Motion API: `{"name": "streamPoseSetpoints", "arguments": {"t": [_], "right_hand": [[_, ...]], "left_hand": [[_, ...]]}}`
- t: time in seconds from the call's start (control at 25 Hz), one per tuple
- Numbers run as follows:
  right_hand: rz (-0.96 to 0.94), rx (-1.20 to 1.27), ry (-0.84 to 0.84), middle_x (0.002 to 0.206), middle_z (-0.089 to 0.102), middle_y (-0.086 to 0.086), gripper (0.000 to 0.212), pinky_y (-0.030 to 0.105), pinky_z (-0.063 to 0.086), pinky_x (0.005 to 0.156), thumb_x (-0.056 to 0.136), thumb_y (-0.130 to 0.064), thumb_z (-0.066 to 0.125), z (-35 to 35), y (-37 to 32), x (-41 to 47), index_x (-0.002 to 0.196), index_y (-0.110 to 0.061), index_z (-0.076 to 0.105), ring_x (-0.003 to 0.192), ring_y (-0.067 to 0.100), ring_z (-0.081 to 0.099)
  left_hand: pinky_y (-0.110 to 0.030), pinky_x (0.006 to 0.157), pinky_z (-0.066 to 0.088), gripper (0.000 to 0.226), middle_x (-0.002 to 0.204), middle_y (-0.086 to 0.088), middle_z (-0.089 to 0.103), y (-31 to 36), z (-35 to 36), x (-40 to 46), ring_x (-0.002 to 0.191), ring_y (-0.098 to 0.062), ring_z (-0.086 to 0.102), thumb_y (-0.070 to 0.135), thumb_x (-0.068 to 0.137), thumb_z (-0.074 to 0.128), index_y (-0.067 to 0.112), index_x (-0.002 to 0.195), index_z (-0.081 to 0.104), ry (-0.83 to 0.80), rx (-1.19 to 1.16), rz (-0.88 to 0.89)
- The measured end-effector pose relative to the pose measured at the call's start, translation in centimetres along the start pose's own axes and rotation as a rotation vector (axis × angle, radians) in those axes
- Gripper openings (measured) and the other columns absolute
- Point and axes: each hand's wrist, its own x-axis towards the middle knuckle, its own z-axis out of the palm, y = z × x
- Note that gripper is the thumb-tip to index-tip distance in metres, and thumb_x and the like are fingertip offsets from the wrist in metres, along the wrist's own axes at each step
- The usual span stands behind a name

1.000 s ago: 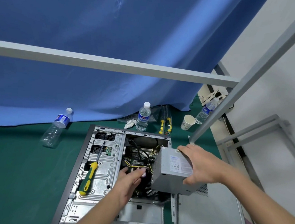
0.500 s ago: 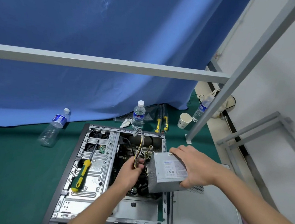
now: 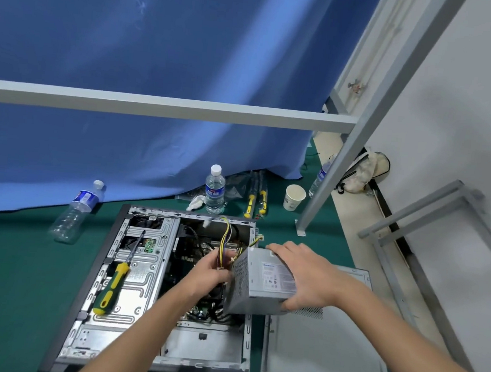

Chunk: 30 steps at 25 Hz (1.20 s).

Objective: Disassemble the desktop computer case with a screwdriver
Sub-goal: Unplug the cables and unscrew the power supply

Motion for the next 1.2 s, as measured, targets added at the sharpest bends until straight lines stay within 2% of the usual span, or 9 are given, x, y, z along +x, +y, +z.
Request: {"name": "streamPoseSetpoints", "arguments": {"t": [0.16,0.28,0.4,0.52,0.72,0.84,1.0,1.08,1.2], "right_hand": [[0.030,0.016,-0.012,0.115,0.041,-0.009,0.108,0.034,0.046,0.087,0.054,-0.056,0.077,0.3,1.1,-1.1,0.143,-0.028,0.021,0.100,0.014,0.042],[0.046,0.028,-0.018,0.110,0.042,-0.010,0.100,0.034,0.048,0.086,0.054,-0.052,0.078,0.3,1.6,-1.8,0.137,-0.028,0.027,0.097,0.012,0.044],[0.066,0.059,-0.032,0.110,0.043,-0.011,0.098,0.032,0.048,0.086,0.054,-0.050,0.079,0.2,2.0,-2.2,0.135,-0.030,0.028,0.098,0.011,0.046],[0.125,0.208,-0.020,0.113,0.049,-0.017,0.094,0.031,0.052,0.086,0.054,-0.045,0.082,-0.2,2.9,-3.0,0.132,-0.034,0.031,0.101,0.005,0.053],[0.150,0.484,0.082,0.128,0.045,-0.037,0.105,0.002,0.038,0.088,0.055,-0.056,0.086,-1.6,2.9,-4.6,0.139,-0.046,0.023,0.120,-0.017,0.043],[0.180,0.577,0.230,0.144,0.033,-0.029,0.111,0.020,0.036,0.108,0.060,-0.054,0.083,-2.3,1.9,-5.5,0.148,-0.040,0.016,0.132,-0.006,0.037],[0.076,0.342,0.435,0.151,-0.004,-0.034,0.125,0.027,0.025,0.110,0.057,-0.073,0.074,-6.4,-1.7,-6.1,0.149,-0.050,-0.009,0.141,-0.005,0.010],[-0.018,0.111,0.402,0.156,-0.015,-0.025,0.136,0.029,0.018,0.114,0.055,-0.075,0.074,-8.7,-4.0,-4.6,0.151,-0.041,-0.016,0.146,0.002,-0.005],[-0.051,-0.061,0.278,0.161,-0.001,-0.010,0.141,0.036,0.024,0.119,0.057,-0.066,0.080,-10.6,-6.4,-2.0,0.153,-0.028,-0.017,0.148,0.014,0.002]], "left_hand": [[-0.023,0.096,0.049,0.110,0.138,0.012,0.049,-0.6,0.3,-1.1,0.117,0.001,0.057,0.020,0.065,0.091,0.039,0.146,0.019,-0.350,0.230,0.056],[-0.029,0.111,0.038,0.136,0.142,0.012,0.044,0.0,2.1,-1.2,0.128,-0.006,0.048,0.031,0.054,0.096,0.039,0.149,0.000,-0.288,0.509,0.079],[-0.029,0.111,0.038,0.126,0.137,0.011,0.049,0.6,3.9,-1.2,0.125,-0.010,0.050,0.021,0.053,0.095,0.025,0.150,0.014,-0.150,0.515,0.161],[-0.027,0.109,0.040,0.112,0.131,0.015,0.051,2.2,3.6,-1.4,0.123,-0.001,0.050,0.020,0.052,0.094,0.029,0.142,0.029,-0.125,0.487,0.294],[-0.002,0.099,0.028,0.121,0.139,0.017,0.036,8.1,2.3,-2.4,0.126,0.004,0.036,0.033,0.052,0.089,0.031,0.150,0.019,-0.063,0.614,0.477],[-0.022,0.107,0.038,0.121,0.138,0.009,0.036,11.3,1.6,-3.3,0.127,-0.006,0.037,0.040,0.048,0.083,0.037,0.148,0.016,-0.014,0.749,0.526],[-0.036,0.103,0.046,0.121,0.137,0.004,0.042,13.7,0.2,-4.2,0.126,-0.013,0.044,0.037,0.049,0.086,0.034,0.148,0.017,0.069,0.841,0.551],[-0.038,0.102,0.046,0.124,0.138,0.005,0.042,14.6,0.0,-4.7,0.127,-0.013,0.044,0.038,0.050,0.087,0.029,0.150,0.016,0.091,0.891,0.573],[-0.035,0.104,0.044,0.126,0.139,0.008,0.044,15.1,-0.6,-5.4,0.129,-0.009,0.043,0.044,0.050,0.088,0.024,0.152,0.016,0.080,0.915,0.655]]}}
